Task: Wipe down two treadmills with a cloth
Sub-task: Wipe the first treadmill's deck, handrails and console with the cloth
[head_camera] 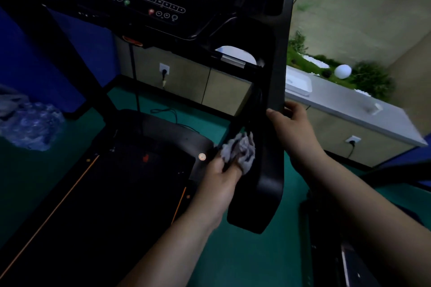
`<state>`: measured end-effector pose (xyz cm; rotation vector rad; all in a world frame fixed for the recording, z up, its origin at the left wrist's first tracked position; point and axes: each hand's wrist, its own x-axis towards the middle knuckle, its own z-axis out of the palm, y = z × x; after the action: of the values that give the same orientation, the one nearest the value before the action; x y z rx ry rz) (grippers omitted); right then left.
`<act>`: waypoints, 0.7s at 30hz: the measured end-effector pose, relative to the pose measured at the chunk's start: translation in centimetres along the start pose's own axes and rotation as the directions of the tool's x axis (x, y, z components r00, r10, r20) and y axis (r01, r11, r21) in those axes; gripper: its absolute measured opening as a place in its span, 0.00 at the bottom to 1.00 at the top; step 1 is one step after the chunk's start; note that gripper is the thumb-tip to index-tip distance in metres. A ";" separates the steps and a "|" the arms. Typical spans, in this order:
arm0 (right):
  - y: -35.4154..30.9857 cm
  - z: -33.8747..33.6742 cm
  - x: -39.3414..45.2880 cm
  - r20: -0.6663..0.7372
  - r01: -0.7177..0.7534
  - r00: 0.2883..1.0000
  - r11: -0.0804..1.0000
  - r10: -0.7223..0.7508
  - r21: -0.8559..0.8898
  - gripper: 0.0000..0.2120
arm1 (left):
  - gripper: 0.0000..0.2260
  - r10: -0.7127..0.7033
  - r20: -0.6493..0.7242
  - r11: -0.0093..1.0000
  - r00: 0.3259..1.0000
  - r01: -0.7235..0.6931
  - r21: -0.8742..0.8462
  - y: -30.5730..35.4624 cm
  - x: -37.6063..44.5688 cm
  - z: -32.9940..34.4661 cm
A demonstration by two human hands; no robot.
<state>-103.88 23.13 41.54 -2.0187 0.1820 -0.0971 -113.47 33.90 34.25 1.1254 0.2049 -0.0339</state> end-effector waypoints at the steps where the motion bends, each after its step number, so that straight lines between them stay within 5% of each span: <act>1: -0.2 0.3 0.3 -0.017 -0.003 1.000 1.000 0.003 -0.012 0.25 | 0.13 0.047 0.022 0.999 0.999 -0.047 0.011 0.4 0.7 0.2; 6: 0.2 0.7 0.6 -0.097 0.029 0.995 0.998 -0.034 -0.060 0.19 | 0.19 0.170 0.137 0.976 0.976 -0.186 0.110 2.3 8.0 1.8; 10: 0.4 0.7 0.6 -0.107 0.059 0.992 0.994 -0.069 -0.097 0.12 | 0.15 0.128 0.125 0.984 0.984 -0.142 0.110 1.6 8.7 1.6; 14: 0.2 0.9 0.5 -0.127 0.068 0.988 0.989 -0.085 -0.130 0.11 | 0.14 0.135 0.124 0.989 0.983 -0.142 0.049 -0.1 5.8 0.3; 21: 0.1 1.0 0.4 -0.130 0.063 0.988 0.989 -0.081 -0.136 0.12 | 0.19 0.215 0.191 0.942 0.958 -0.255 0.218 3.0 16.6 3.7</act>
<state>-103.35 23.91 40.98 -2.1515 0.2060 -0.2750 -96.22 33.11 35.45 1.3767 -0.0869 0.0633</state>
